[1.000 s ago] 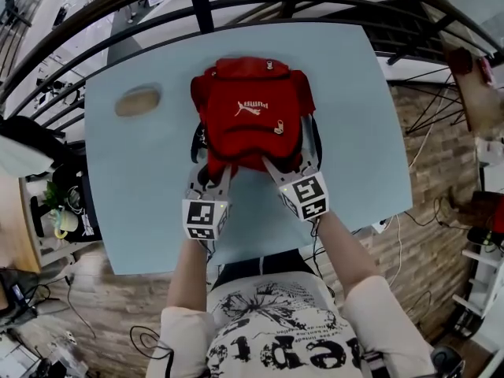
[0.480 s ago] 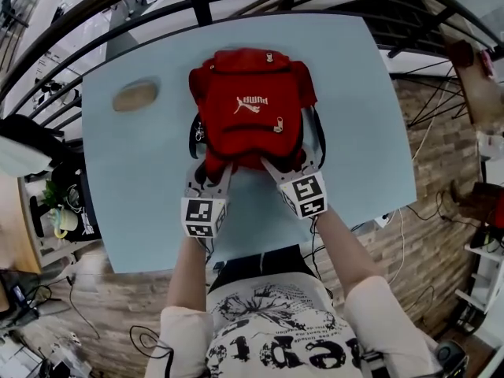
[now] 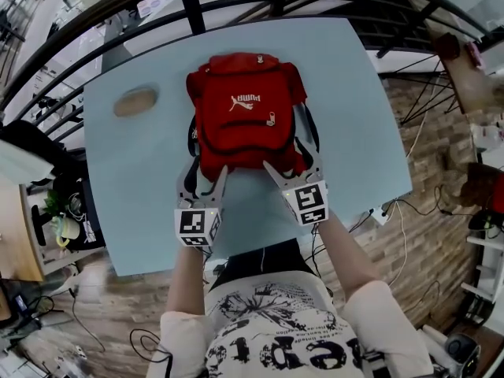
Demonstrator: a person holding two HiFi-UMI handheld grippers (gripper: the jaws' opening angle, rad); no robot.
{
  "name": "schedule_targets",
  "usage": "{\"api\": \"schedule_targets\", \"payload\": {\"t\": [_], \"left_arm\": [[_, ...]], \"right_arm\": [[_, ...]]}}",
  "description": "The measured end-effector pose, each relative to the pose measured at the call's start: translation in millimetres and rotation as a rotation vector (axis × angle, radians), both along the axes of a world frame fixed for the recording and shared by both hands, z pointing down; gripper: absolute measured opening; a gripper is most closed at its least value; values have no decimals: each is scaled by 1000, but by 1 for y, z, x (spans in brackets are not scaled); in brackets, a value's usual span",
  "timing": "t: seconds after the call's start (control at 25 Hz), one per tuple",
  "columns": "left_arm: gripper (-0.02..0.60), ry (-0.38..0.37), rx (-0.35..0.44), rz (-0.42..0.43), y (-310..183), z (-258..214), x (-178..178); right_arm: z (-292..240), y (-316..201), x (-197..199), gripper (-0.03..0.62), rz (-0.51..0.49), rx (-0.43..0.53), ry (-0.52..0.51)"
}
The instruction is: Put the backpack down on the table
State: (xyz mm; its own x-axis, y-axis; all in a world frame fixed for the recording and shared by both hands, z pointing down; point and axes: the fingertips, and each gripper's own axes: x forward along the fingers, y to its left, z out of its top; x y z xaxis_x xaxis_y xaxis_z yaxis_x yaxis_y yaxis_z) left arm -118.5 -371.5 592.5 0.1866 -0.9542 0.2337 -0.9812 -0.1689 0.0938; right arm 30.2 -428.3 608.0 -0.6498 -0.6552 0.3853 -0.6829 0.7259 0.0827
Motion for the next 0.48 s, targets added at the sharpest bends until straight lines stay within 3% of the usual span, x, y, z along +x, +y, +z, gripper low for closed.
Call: {"api": "schedule_targets", "payload": {"t": [0.12,0.24,0.36,0.44,0.48], "left_arm": [[258,1,19,13,13,-17,0],[239,-5,24,37,25,-33,5],[158,-14,41,23,37,-53,6],[55,-13,57,18,46,-67,8],[43,-17,66,17,49,-74,9]], "right_arm": [[-22,15,-2,356,10,45,-4],[-40,27,0,281,32,40,-39],[-63,38,1,206,52,46,-84],[-77,46,3,120,68,48,-111],[-84,49,5,104,75,53,-120]]}}
